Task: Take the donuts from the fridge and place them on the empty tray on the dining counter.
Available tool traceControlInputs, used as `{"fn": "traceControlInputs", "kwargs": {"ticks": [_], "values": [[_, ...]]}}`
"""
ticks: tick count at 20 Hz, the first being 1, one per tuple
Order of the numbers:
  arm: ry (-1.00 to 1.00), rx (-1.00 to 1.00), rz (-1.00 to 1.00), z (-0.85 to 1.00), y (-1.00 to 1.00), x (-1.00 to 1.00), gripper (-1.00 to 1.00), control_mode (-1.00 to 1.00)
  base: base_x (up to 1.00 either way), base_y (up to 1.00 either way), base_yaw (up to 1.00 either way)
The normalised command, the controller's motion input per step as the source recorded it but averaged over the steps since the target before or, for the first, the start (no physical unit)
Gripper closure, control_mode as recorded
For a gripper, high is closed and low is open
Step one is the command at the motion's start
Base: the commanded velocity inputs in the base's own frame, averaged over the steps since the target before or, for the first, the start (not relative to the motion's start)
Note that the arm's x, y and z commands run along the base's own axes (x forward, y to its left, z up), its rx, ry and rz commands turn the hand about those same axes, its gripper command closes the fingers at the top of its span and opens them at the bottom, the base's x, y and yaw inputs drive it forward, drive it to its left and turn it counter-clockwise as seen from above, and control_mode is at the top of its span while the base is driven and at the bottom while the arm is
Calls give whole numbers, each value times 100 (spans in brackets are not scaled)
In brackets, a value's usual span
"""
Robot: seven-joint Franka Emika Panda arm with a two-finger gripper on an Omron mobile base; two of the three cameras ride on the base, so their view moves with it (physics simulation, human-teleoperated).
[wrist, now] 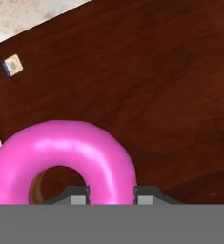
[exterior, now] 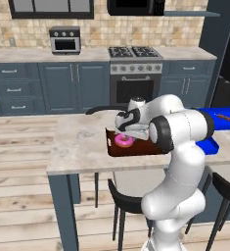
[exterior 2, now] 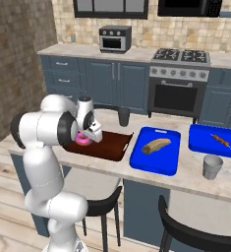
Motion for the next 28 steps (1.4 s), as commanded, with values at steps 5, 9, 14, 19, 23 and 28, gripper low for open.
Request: {"fn": "traceControlInputs", "kwargs": {"ticks": [5,9,14,19,23,28], "values": [[0,0,3,-38,0,24,100,-100,0,0,0],[0,0,3,-29,0,31,100,-100,0,0,0],[0,0,3,-24,0,19,-100,-100,0,0,0],[-7,0,1,34,-7,-20,-100,-100,0,0,0],[-12,0,2,82,-1,-42,-100,-100,0,0,0],[-6,0,7,100,-14,-93,-100,-100,0,0,0]]}}
